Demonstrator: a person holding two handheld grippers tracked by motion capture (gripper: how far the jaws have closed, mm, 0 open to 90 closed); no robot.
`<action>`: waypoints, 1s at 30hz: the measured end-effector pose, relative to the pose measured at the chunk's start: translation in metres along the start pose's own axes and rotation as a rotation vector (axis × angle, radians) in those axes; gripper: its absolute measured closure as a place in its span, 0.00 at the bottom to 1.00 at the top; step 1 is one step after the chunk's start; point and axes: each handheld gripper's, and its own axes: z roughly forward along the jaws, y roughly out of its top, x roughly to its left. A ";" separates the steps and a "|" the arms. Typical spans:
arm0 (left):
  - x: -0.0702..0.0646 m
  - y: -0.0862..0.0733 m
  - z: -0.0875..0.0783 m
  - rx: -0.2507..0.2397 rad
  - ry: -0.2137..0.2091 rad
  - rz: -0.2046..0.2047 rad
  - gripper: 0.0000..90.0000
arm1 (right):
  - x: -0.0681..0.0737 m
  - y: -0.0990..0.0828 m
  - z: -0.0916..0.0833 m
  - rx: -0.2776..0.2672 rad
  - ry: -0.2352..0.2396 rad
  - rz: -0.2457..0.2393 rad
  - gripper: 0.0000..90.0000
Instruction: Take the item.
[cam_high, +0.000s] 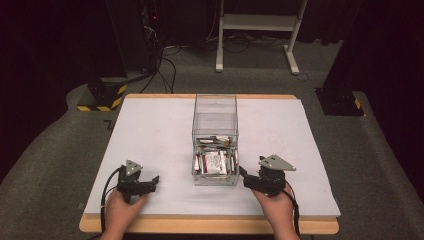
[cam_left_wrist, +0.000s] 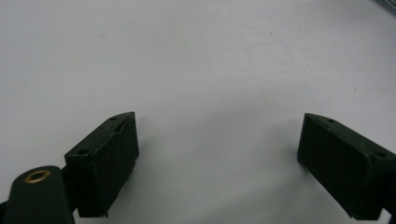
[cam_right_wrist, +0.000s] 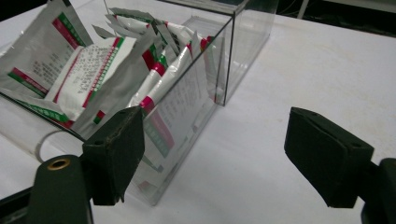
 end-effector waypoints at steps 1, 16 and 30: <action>0.000 0.000 0.000 -0.001 0.000 0.000 0.14 | 0.001 0.002 -0.002 -0.011 0.002 -0.006 0.24; 0.000 0.000 0.000 0.000 0.005 0.001 0.13 | 0.015 0.016 -0.005 -0.051 0.053 -0.024 0.24; 0.001 0.000 -0.001 0.010 0.003 0.010 0.13 | 0.027 0.027 0.001 -0.074 0.108 -0.013 0.26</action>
